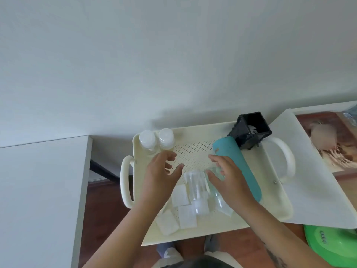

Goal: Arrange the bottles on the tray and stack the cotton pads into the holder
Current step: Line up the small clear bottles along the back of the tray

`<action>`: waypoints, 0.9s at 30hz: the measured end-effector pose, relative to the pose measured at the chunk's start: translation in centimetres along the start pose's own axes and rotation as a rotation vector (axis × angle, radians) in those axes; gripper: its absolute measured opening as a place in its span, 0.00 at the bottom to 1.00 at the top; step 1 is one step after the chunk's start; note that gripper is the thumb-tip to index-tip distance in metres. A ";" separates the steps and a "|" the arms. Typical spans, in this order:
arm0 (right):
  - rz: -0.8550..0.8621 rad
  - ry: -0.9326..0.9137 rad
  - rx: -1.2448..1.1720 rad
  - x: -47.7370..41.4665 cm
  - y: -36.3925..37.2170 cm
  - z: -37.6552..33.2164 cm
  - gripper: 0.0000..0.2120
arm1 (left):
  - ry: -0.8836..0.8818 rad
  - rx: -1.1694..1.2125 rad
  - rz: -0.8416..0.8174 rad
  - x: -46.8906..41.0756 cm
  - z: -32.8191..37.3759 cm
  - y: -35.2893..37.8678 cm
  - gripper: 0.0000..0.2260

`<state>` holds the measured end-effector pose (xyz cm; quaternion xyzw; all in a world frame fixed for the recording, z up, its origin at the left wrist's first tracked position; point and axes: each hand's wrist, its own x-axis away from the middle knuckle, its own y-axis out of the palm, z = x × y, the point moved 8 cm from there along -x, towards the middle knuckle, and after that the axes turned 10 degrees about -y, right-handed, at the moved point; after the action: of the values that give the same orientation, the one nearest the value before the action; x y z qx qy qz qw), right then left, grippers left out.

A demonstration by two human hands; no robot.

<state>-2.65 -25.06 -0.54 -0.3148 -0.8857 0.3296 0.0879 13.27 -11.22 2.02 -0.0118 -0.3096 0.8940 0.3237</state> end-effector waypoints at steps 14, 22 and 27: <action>-0.200 -0.121 0.311 6.9 2.0 3.2 0.28 | -0.352 -0.002 0.053 8.4 -4.7 9.1 0.28; -0.244 -0.125 0.349 7.6 3.0 3.2 0.31 | -0.396 -0.035 0.079 8.8 -4.9 11.2 0.28; -0.214 -0.106 0.348 7.3 3.0 3.1 0.30 | -0.408 -0.027 0.064 8.6 -5.2 11.5 0.27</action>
<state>-8.01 -20.39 -5.20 -0.1815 -0.8473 0.4823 0.1287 1.03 -10.24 -7.13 0.1553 -0.3802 0.8835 0.2254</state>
